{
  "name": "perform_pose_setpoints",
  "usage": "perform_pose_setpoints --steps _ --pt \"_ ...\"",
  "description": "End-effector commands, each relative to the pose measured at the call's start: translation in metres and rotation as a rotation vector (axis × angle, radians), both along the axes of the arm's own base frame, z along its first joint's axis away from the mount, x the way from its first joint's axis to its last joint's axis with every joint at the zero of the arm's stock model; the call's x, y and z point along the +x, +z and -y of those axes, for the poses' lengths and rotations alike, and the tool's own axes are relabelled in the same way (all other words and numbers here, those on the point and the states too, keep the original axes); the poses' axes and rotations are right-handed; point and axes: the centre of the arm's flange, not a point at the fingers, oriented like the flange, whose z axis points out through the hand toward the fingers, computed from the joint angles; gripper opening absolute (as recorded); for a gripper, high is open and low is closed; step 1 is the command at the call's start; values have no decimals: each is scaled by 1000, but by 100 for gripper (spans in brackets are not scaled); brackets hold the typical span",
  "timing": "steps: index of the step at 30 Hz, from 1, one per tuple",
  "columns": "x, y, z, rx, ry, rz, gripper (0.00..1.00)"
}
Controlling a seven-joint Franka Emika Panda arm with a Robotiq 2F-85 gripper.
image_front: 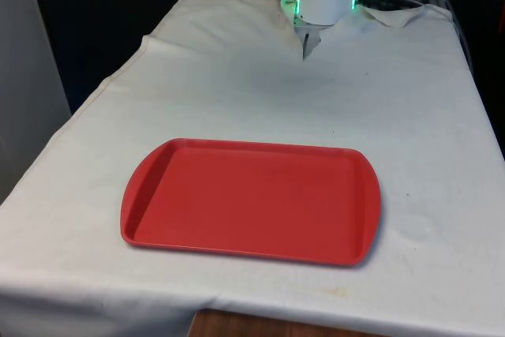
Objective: Place the bottle upright on the tray.
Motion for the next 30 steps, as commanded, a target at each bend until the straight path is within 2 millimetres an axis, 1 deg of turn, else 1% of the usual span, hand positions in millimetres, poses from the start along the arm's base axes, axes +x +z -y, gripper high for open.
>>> perform_pose_setpoints --steps 1,21,29,30 --pt "1 2 -2 -9 4 -5 33" --pt "3 0 -5 -24 25 -6 33" --pt "7 0 -8 -95 32 -10 33" --pt "6 -1 -7 -76 40 -13 33"
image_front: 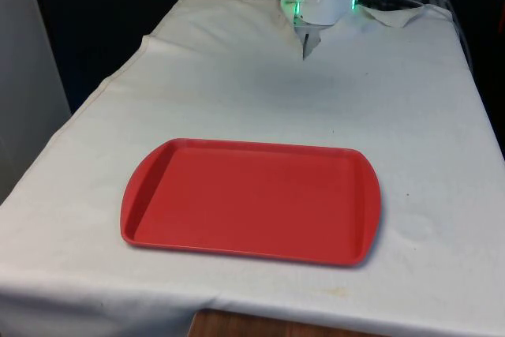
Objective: Place the bottle upright on the tray.
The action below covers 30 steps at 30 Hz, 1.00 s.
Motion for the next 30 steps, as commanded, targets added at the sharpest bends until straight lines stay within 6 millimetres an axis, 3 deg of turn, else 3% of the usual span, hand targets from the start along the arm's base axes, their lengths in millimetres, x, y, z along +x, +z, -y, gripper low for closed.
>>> perform_pose_setpoints --steps 1,30 --pt "1 1 -1 -25 -5 4 33" --pt "11 -2 -11 -199 38 -26 33"
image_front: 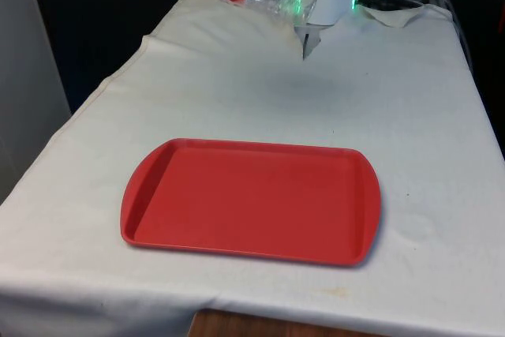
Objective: Place the bottle upright on the tray.
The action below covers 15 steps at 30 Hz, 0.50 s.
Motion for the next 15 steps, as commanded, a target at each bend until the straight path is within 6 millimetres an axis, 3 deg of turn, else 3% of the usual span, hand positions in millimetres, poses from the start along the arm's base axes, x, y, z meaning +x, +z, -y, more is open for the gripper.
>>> perform_pose_setpoints --steps 1,15 --pt "1 1 -1 -25 -4 4 33" --pt "5 0 -5 -88 19 -20 33"
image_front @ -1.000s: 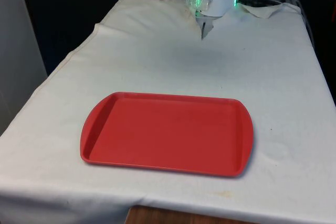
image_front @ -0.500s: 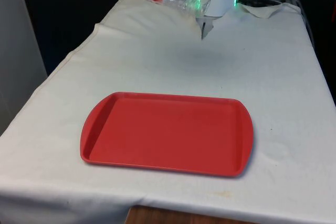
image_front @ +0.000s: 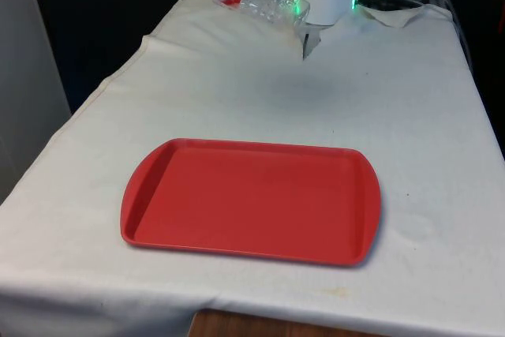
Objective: Place the bottle upright on the tray.
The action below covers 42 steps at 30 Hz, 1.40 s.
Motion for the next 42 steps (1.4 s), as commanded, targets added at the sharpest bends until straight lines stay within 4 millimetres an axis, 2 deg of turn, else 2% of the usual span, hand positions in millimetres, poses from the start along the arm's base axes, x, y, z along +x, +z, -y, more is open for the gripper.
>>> perform_pose_setpoints --steps 1,42 --pt "0 0 -1 -6 2 -2 33" --pt "12 2 -20 -292 43 -52 33"
